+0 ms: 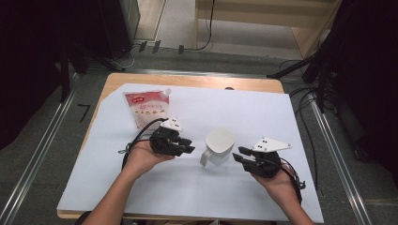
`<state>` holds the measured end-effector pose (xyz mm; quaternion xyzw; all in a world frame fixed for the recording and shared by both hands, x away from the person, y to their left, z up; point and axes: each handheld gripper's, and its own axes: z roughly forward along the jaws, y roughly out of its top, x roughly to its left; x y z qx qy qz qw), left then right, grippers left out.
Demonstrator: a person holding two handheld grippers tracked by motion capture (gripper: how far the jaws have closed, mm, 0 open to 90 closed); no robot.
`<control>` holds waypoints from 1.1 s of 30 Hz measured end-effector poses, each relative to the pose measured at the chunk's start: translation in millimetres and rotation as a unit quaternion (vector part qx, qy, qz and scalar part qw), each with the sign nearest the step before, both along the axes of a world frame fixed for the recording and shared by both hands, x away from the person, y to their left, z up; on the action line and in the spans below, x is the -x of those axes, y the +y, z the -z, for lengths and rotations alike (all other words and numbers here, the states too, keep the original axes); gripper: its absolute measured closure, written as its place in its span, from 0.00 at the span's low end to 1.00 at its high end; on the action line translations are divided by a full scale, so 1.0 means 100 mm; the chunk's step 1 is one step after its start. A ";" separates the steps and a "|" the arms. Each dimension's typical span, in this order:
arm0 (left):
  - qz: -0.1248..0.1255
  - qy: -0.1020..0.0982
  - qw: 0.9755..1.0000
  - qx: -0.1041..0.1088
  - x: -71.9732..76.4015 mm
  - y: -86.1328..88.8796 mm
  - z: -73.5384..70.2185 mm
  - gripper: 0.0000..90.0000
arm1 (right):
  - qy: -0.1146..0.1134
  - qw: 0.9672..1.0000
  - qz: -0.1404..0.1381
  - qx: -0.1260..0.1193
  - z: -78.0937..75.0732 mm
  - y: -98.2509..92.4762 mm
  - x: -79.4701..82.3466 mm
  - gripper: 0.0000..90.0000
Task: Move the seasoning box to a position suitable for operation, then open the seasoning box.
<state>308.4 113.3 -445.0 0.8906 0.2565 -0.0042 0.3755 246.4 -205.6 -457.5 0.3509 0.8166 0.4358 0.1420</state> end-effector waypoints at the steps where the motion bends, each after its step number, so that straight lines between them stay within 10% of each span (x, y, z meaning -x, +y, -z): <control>1: 0.001 0.002 1.000 0.002 0.00 -0.01 0.00 0.87 | 0.000 1.000 0.002 -0.001 0.00 0.00 0.00 0.87; 14: 0.040 0.006 0.999 -0.003 0.00 -0.22 0.01 1.00 | 0.048 0.998 0.001 -0.050 0.00 -0.02 -0.09 1.00; 33: 0.041 0.005 0.999 -0.003 0.04 -0.35 0.06 1.00 | 0.067 0.997 0.002 -0.048 0.03 0.06 -0.14 1.00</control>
